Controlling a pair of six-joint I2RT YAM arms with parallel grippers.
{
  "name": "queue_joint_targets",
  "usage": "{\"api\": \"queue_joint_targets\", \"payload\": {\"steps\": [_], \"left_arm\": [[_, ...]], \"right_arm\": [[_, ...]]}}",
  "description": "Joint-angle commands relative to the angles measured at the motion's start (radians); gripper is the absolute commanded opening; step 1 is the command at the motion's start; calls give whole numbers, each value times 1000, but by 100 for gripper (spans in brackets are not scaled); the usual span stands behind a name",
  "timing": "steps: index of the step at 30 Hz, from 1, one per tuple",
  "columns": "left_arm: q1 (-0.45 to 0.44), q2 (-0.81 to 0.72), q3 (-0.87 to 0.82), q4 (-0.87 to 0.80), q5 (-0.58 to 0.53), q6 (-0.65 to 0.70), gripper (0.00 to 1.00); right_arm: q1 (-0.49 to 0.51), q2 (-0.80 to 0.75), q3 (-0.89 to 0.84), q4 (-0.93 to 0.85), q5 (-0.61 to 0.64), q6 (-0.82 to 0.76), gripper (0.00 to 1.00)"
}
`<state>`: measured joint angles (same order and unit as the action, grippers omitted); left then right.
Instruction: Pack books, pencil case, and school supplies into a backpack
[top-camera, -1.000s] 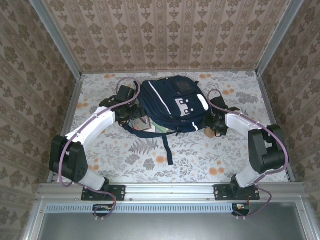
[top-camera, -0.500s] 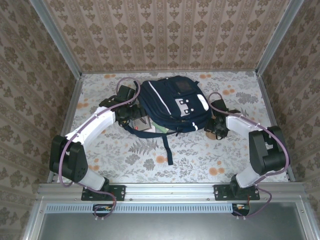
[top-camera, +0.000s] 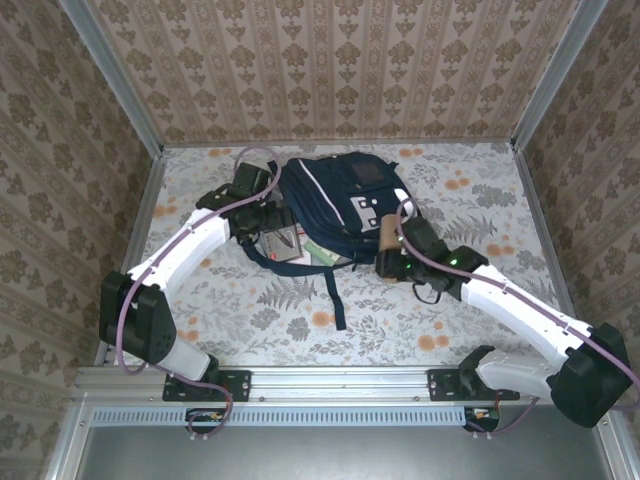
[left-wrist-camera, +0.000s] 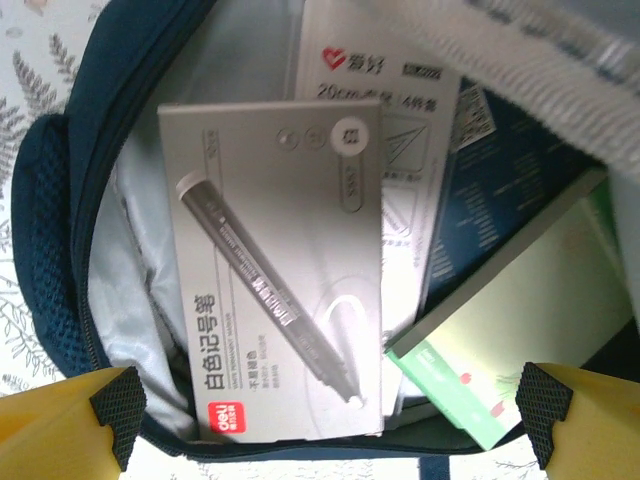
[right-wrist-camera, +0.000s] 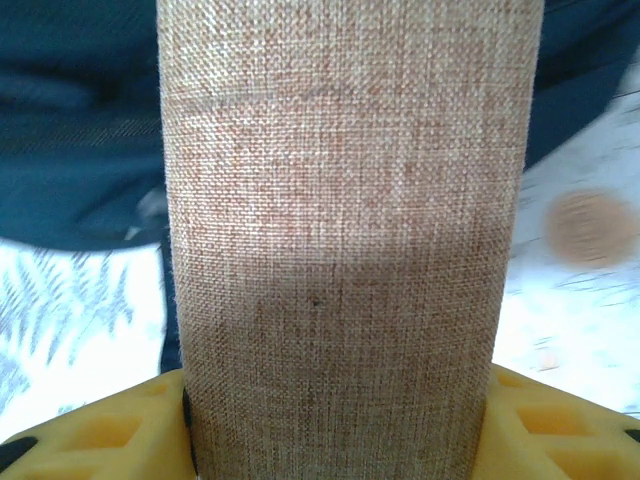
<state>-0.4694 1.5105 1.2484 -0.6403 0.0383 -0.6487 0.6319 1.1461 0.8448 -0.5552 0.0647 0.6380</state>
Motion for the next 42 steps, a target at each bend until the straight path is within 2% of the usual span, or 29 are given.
{"api": "queue_joint_targets", "payload": {"steps": [1, 5, 9, 16, 19, 31, 37, 42], "left_arm": [[7, 20, 62, 1, 20, 35, 99], [6, 37, 79, -2, 30, 35, 99], [6, 41, 82, 3, 35, 31, 99], [6, 31, 96, -8, 35, 37, 99], [7, 27, 101, -9, 37, 35, 99], [7, 17, 86, 1, 45, 29, 99], [7, -23, 63, -32, 23, 29, 99], [95, -131, -63, -4, 56, -25, 98]], "right_arm": [[135, 33, 21, 91, -33, 65, 43], [291, 117, 66, 198, -42, 78, 43], [345, 237, 122, 296, -99, 95, 43], [323, 470, 263, 354, -101, 96, 43], [298, 537, 326, 334, -47, 98, 43], [201, 707, 540, 279, 208, 5, 44], [183, 756, 601, 255, 201, -3, 44], [178, 725, 552, 256, 215, 11, 45]]}}
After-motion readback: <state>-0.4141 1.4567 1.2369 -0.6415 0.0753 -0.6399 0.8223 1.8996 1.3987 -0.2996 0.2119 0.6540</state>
